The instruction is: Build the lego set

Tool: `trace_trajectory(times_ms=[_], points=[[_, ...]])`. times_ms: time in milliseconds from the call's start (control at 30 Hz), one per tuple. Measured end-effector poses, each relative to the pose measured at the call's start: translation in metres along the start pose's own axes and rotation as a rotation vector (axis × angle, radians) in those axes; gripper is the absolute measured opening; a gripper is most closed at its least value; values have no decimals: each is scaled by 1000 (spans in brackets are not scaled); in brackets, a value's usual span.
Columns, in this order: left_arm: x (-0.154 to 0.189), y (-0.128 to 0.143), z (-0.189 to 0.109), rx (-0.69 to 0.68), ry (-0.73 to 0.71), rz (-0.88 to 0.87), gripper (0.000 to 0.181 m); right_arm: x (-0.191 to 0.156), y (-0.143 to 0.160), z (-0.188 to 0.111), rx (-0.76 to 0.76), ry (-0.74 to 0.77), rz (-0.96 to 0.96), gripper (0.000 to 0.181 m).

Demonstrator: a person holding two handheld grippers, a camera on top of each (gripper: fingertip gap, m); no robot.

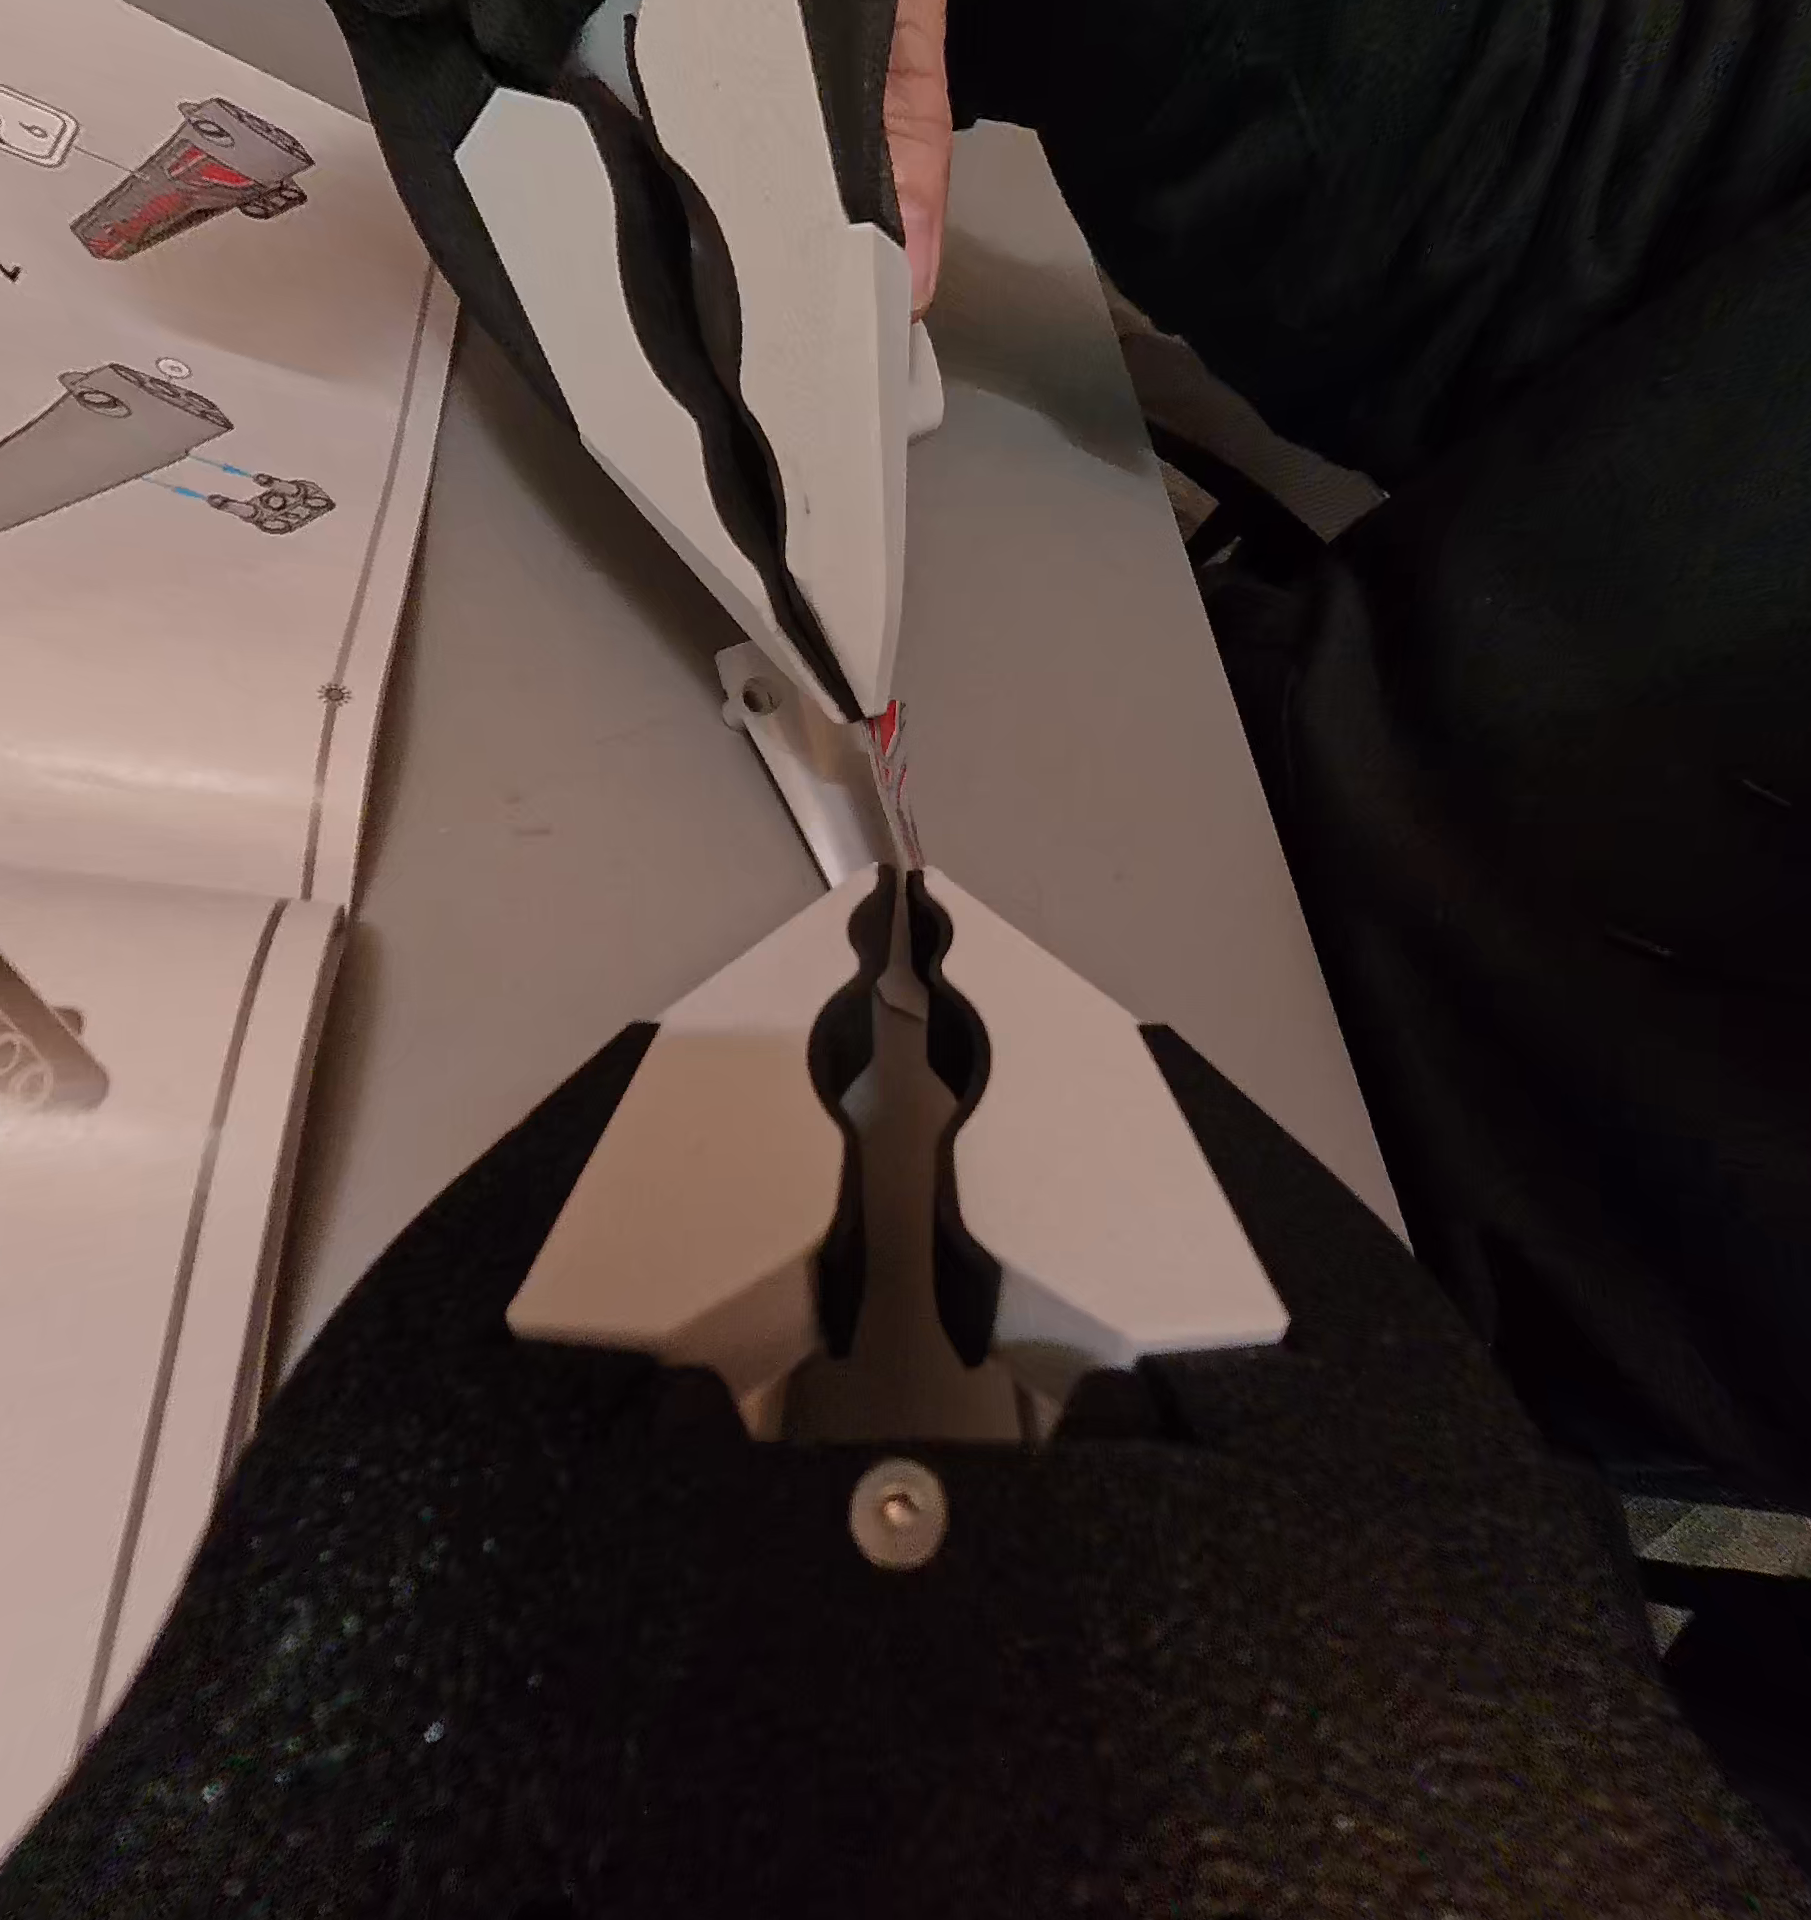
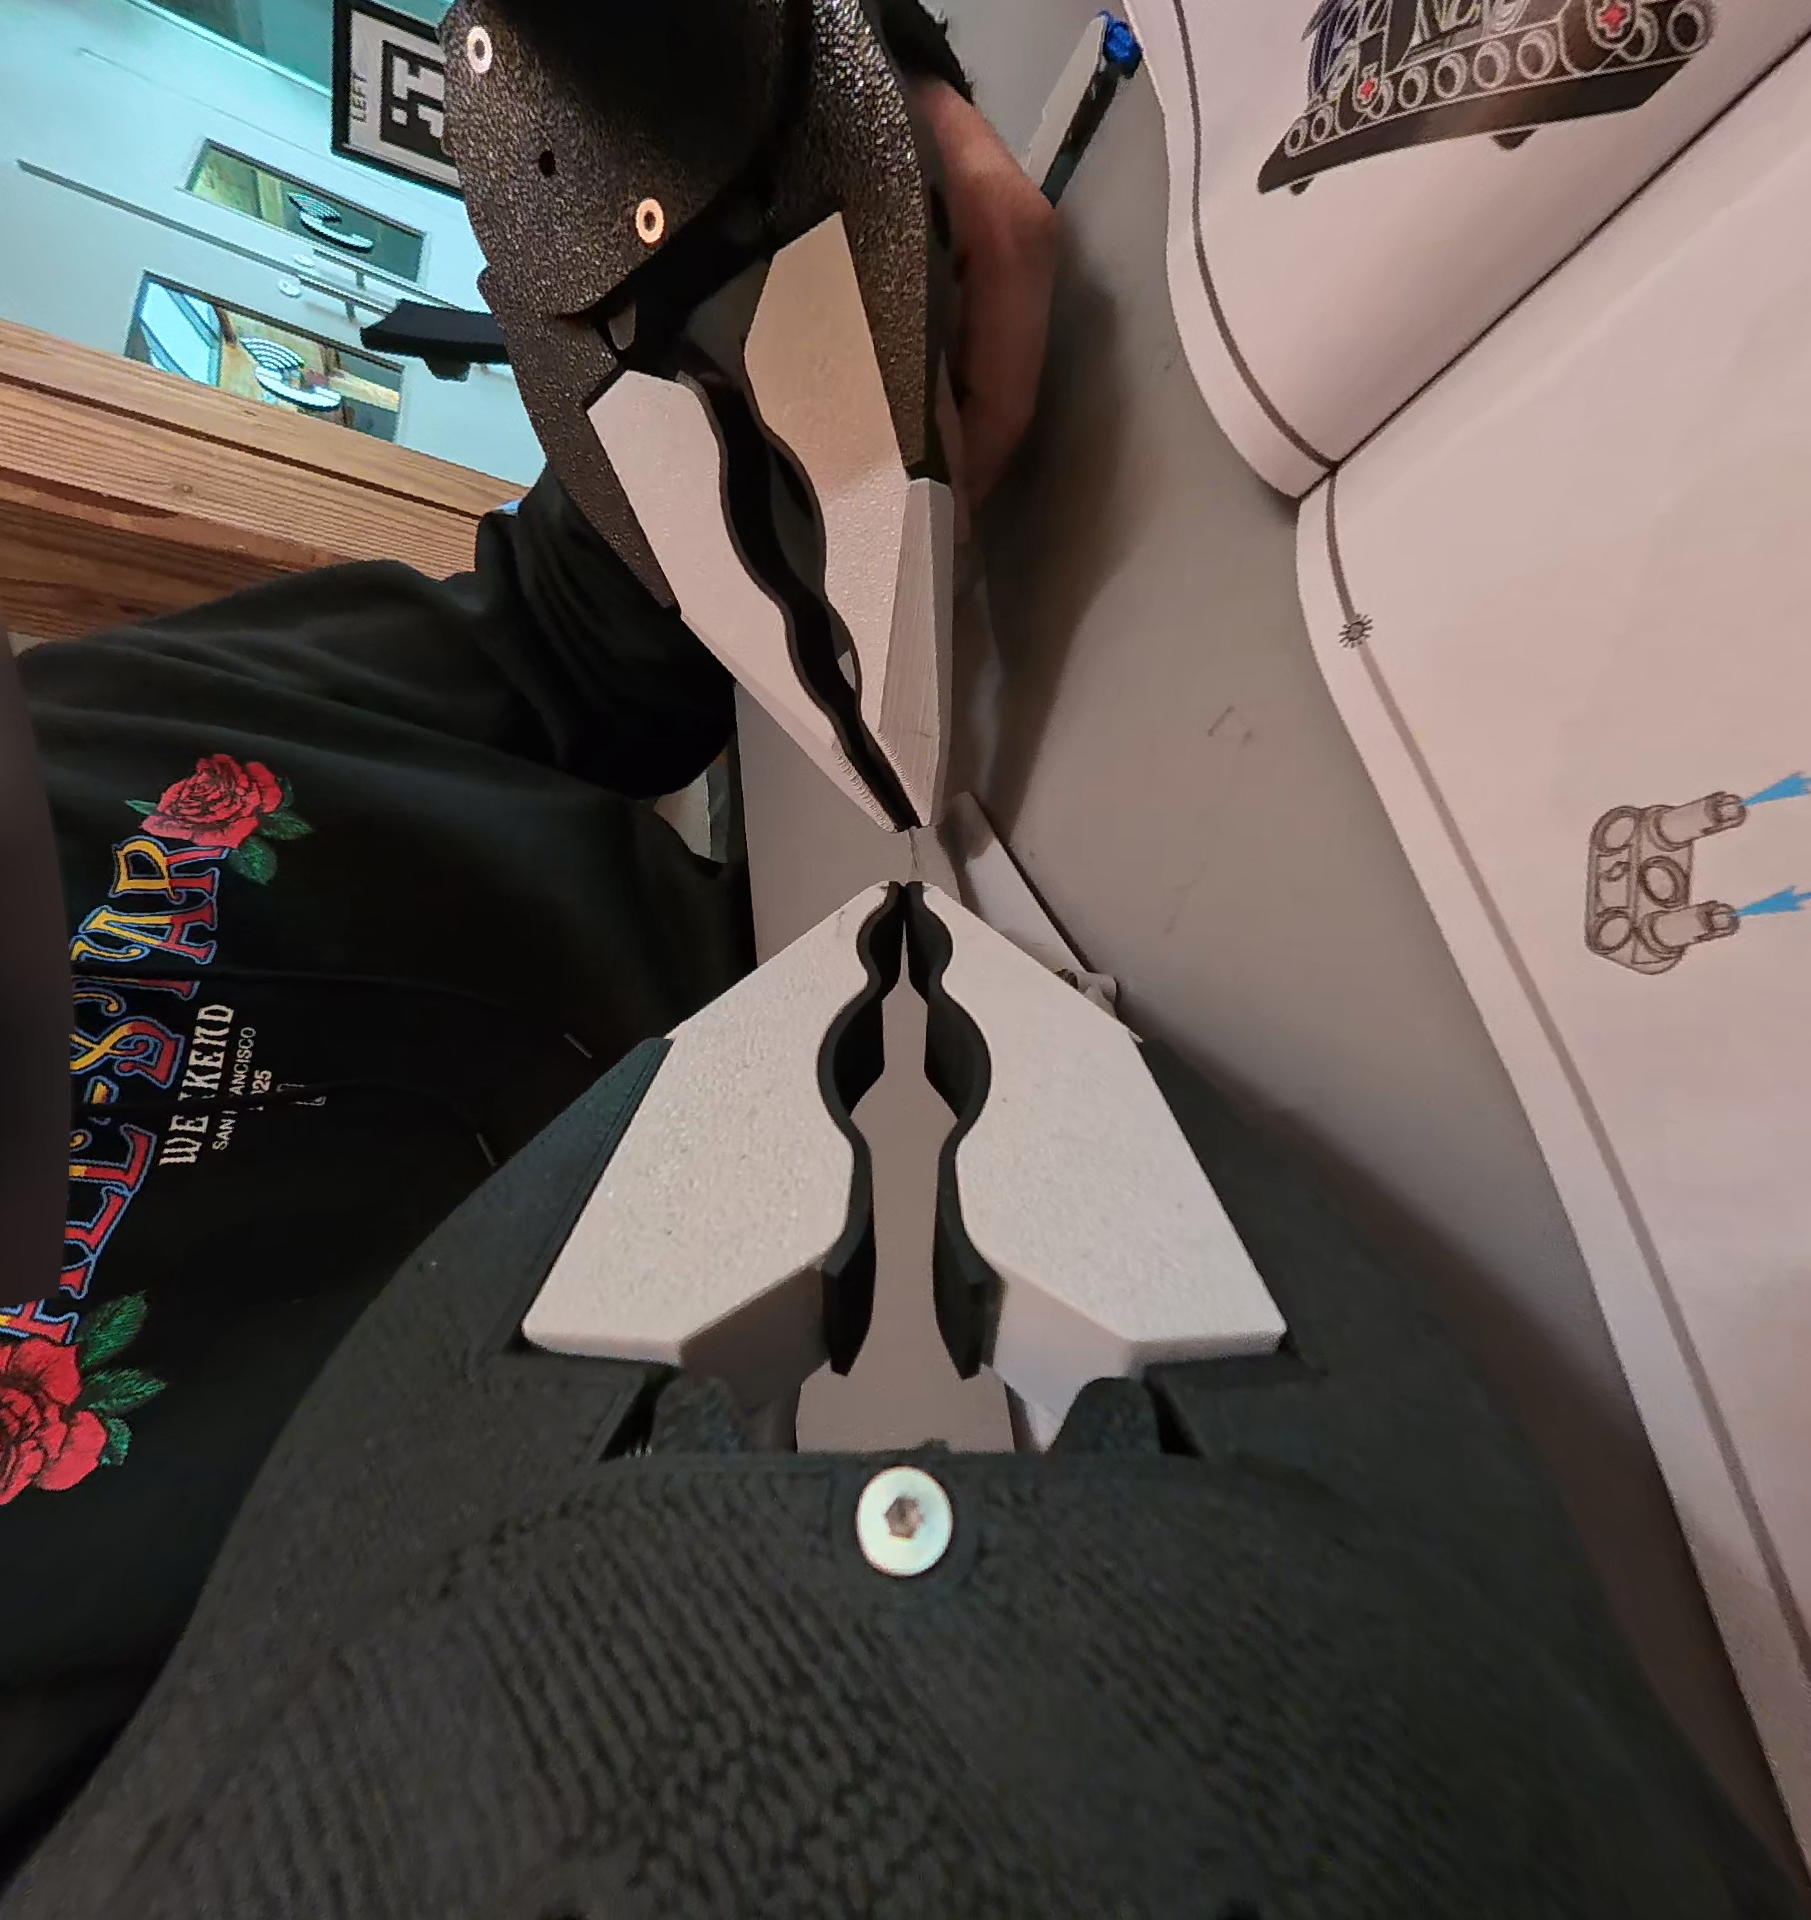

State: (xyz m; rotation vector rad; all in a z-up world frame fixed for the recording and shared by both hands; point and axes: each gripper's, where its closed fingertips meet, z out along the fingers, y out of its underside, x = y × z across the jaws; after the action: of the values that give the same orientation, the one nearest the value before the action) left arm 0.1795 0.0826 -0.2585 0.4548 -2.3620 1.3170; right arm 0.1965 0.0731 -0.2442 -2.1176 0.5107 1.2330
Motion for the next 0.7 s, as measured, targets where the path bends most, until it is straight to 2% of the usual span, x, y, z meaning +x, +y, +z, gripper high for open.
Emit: trace_trajectory(times_ms=[33,700], points=[[0,0,0,1,-1,-1,0,0,0,0,-1,2,2,0],[-2,0,-1,9,-1,-19,3,3,-1,-3,23,1,18,0]])
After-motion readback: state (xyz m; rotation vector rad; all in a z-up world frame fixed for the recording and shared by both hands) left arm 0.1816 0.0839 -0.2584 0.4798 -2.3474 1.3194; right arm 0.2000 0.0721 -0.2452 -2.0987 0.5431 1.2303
